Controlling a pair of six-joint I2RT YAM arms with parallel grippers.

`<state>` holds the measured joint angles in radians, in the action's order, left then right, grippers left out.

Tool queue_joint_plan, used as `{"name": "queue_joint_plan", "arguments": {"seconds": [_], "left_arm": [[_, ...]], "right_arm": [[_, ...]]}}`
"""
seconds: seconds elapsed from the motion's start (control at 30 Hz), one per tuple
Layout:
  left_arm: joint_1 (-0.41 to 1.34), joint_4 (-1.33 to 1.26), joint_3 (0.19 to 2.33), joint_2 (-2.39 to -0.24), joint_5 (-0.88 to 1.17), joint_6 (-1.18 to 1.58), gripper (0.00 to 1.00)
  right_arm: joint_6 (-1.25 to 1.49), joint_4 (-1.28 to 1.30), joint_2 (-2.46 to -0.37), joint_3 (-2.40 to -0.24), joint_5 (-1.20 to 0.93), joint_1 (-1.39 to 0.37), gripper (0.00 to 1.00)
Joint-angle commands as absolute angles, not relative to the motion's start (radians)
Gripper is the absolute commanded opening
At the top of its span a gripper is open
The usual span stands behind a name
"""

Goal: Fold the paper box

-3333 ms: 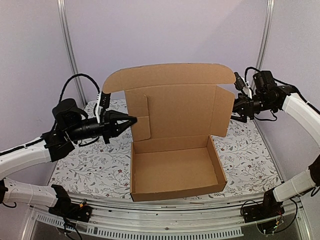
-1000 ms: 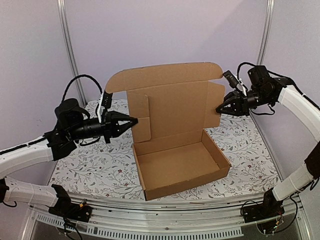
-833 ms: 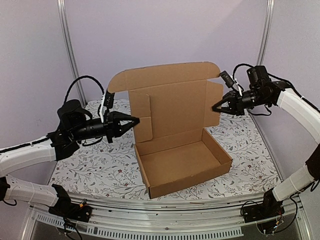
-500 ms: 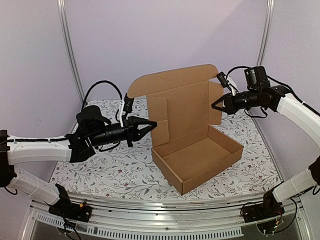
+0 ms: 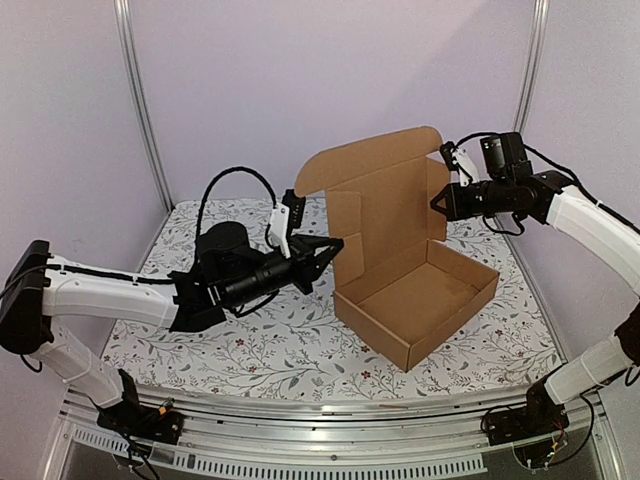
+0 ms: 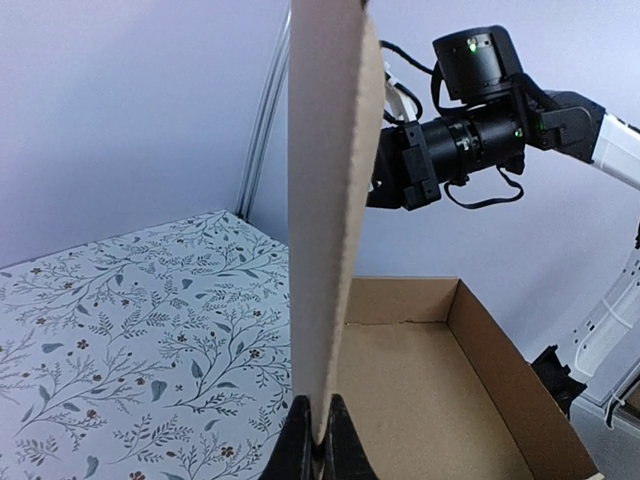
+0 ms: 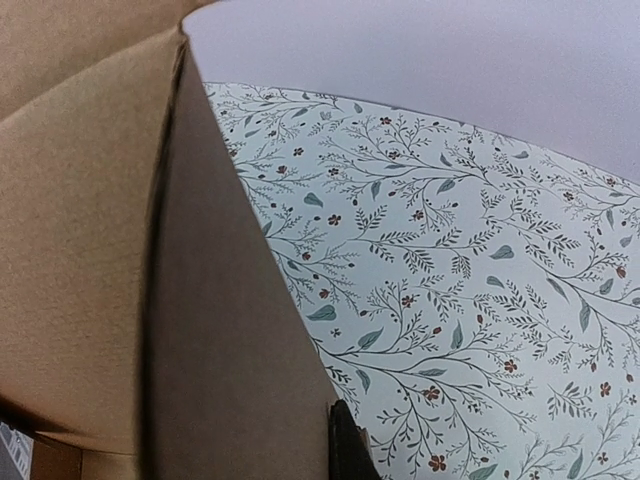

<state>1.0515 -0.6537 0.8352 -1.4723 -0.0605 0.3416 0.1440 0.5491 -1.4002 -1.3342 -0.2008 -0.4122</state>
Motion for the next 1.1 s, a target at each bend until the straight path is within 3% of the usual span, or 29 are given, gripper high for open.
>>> {"name": "queue_joint_plan", "arguments": {"seconds": [0.0,0.23,0.5,0.7,1.07], "left_arm": [[1.067,-0.663,0.831,-1.430,-0.137,0.273,0.00],[1.057,-0.599,0.772,-1.406,-0.163,0.110,0.00],[1.057,-0.817,0.659,-1.539,-0.289,-0.067,0.00],[1.055,-1.012,0.609,-1.680,-0.365,-0.167,0.00],[1.059,-1.138,0.561,-1.794,-0.441,-0.241,0.00]], "right_arm": [[0.211,0.489,-1.395,-1.306,-0.181,-0.427,0.02],[0.182,0.344,-1.416,-1.192,-0.260,-0.428,0.00],[0.193,-0.055,-1.522,-1.053,-0.338,-0.430,0.00],[0.177,-0.137,-1.668,-1.061,-0.334,-0.448,0.00],[0.140,-0.197,-1.801,-1.033,-0.287,-0.525,0.00]]}}
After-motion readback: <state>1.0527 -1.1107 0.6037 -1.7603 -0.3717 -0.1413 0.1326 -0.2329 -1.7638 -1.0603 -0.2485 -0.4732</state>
